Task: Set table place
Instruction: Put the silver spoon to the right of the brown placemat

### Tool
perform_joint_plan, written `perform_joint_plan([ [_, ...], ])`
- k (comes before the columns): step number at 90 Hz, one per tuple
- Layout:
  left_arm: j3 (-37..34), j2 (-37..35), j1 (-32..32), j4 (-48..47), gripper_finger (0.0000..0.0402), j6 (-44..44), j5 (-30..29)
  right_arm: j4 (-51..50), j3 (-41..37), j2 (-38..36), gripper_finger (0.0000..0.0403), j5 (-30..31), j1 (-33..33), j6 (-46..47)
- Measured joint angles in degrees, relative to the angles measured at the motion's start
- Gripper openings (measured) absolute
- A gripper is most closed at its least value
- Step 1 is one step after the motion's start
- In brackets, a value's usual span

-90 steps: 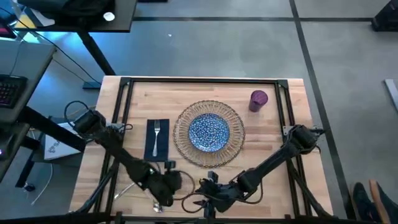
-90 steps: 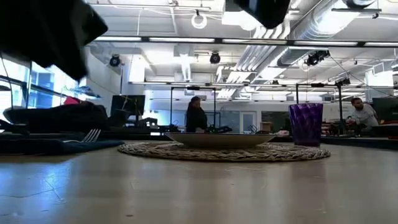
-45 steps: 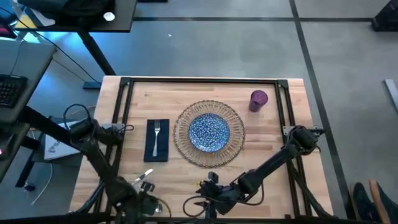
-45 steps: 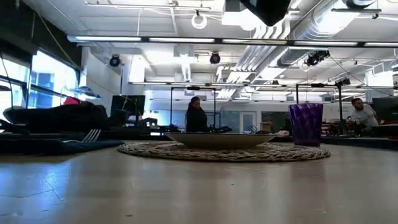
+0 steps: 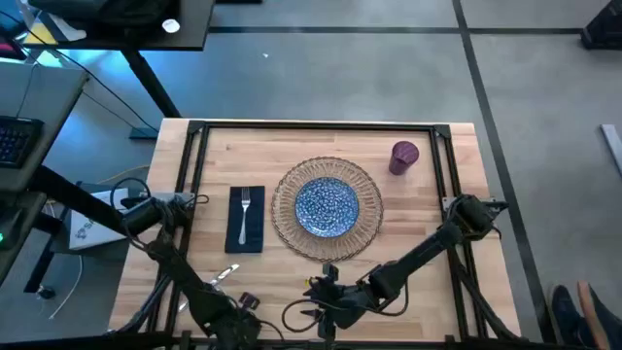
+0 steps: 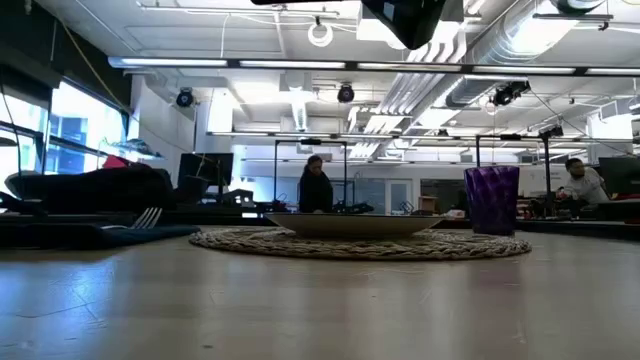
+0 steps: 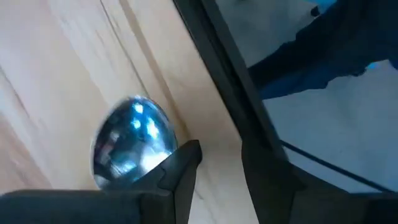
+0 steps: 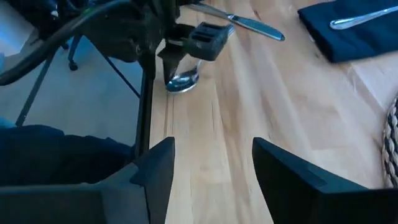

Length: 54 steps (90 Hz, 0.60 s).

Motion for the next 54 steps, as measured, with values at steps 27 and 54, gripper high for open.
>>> perform_joint_plan([
  [27, -0.3, -2.4, 8.5, -1.1, 0.0115, 7.5, -15.1, 0.6, 0.0, 0.0, 0.0185, 0.2, 0.0, -0.9],
  [54, -0.2, -11.0, 6.9, -17.4, 0.0115, -6.8, -13.3, 0.6, 0.0, 0.0, 0.0185, 2.2, 0.0, 0.2],
])
